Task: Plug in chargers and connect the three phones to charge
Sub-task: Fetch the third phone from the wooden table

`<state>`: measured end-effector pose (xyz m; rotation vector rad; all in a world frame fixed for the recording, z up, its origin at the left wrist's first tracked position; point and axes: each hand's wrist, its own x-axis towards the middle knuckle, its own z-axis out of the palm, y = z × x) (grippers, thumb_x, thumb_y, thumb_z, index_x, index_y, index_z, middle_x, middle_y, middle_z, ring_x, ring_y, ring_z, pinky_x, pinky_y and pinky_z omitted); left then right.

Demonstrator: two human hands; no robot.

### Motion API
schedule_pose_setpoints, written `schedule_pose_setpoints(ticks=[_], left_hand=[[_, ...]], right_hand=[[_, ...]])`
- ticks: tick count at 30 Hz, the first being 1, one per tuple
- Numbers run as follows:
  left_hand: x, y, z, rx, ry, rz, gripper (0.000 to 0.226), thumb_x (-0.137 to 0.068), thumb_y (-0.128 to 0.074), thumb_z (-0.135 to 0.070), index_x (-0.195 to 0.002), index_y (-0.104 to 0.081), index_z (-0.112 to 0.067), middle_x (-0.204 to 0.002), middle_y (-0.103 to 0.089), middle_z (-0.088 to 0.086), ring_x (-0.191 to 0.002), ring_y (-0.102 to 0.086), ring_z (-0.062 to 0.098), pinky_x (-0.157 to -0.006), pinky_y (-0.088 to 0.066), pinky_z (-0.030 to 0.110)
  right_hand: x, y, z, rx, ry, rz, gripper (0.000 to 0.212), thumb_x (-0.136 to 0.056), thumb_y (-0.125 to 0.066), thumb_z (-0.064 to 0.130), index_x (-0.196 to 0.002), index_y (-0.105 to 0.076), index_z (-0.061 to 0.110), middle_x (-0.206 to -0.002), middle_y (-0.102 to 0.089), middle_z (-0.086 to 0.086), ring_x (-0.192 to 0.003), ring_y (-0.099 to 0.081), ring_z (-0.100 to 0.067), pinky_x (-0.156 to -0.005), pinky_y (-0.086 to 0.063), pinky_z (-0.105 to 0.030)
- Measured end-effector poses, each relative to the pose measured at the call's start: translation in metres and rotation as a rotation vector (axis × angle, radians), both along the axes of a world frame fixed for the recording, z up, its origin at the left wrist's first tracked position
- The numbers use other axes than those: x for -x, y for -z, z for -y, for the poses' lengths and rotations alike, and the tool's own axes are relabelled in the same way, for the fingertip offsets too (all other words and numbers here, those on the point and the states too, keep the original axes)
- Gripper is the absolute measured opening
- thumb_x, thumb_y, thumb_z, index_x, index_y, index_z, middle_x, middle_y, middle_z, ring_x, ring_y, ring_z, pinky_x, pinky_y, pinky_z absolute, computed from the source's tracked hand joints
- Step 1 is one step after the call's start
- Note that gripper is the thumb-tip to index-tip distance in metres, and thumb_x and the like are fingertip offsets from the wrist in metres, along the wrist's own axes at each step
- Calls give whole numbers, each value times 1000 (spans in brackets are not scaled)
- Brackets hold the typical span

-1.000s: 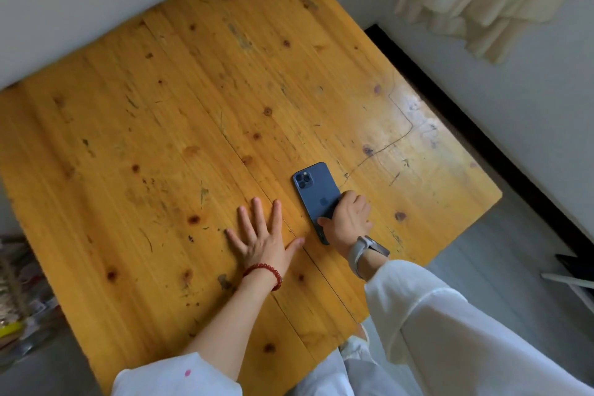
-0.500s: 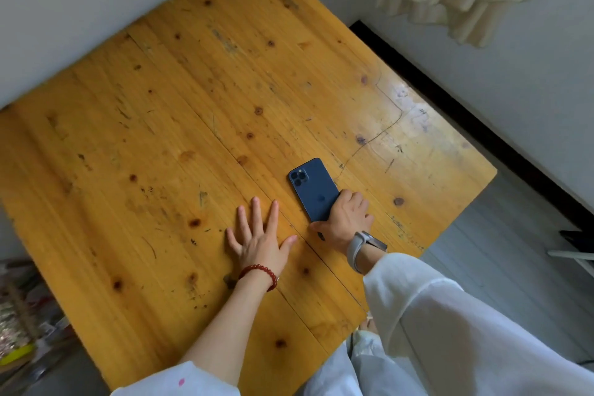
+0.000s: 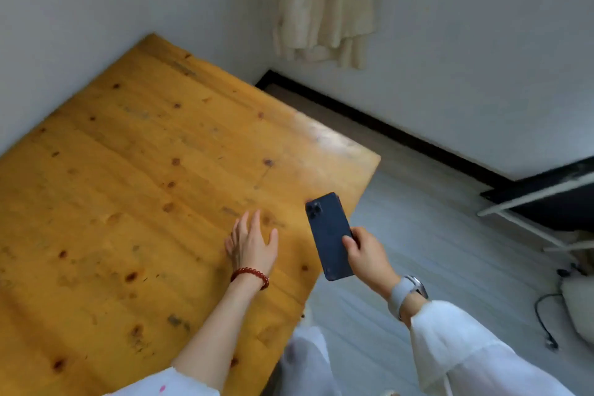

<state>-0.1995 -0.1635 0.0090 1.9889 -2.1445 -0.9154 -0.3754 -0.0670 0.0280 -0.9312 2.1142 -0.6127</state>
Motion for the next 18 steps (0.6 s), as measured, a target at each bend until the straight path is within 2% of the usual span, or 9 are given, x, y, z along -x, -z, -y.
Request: schedule_pose_setpoints(ticks=[2, 5, 7, 11, 14, 18], left_hand=[[52, -18, -14, 61, 102, -64, 54, -88, -48, -34, -137, -31, -19, -148, -29, 7, -136, -24, 25, -112, -21, 46], [151, -50, -66, 124, 342, -164, 54, -87, -48, -32, -137, -31, -19, -146, -32, 6, -134, -27, 24, -110, -24, 42], [213, -69, -114, 165, 507, -226, 53, -88, -48, -31, -136, -32, -18, -144, -35, 5, -134, -29, 22, -110, -24, 39], [331, -103, -247, 195, 803, -342, 51, -88, -49, -29, -135, -35, -16, -142, -39, 4, -133, -31, 20, -110, -26, 41], [398, -118, -351, 191, 1009, -382, 49, -88, -48, -29, -134, -36, -16, -141, -40, 4, -133, -32, 21, -110, -27, 41], [471, -132, -485, 155, 1298, -405, 49, -88, -48, -29, -134, -36, -16, -141, -40, 6, -129, -36, 23, -107, -31, 42]], right_hand=[[33, -13, -38, 55, 140, -2, 16, -92, -43, 13, -78, -45, 5, -77, -52, -11, -72, -45, -27, -58, -19, -33], [95, -37, -123, 115, 403, -18, 16, -92, -43, 15, -86, -51, 2, -82, -55, -9, -77, -49, -28, -62, -30, -31], [134, -52, -185, 165, 546, -45, 14, -92, -42, 15, -84, -51, 6, -79, -55, -8, -77, -49, -28, -63, -33, -33], [203, -81, -336, 219, 829, -126, 28, -91, -43, 15, -63, -36, 20, -61, -40, 4, -64, -37, -22, -54, -28, -32], [237, -96, -445, 206, 1008, -183, 28, -90, -43, 14, -63, -34, 16, -60, -40, 3, -63, -35, -23, -57, -27, -33], [266, -110, -577, 196, 1277, -217, 25, -90, -41, 15, -65, -37, 14, -57, -41, 3, -54, -36, -18, -51, -29, -31]])
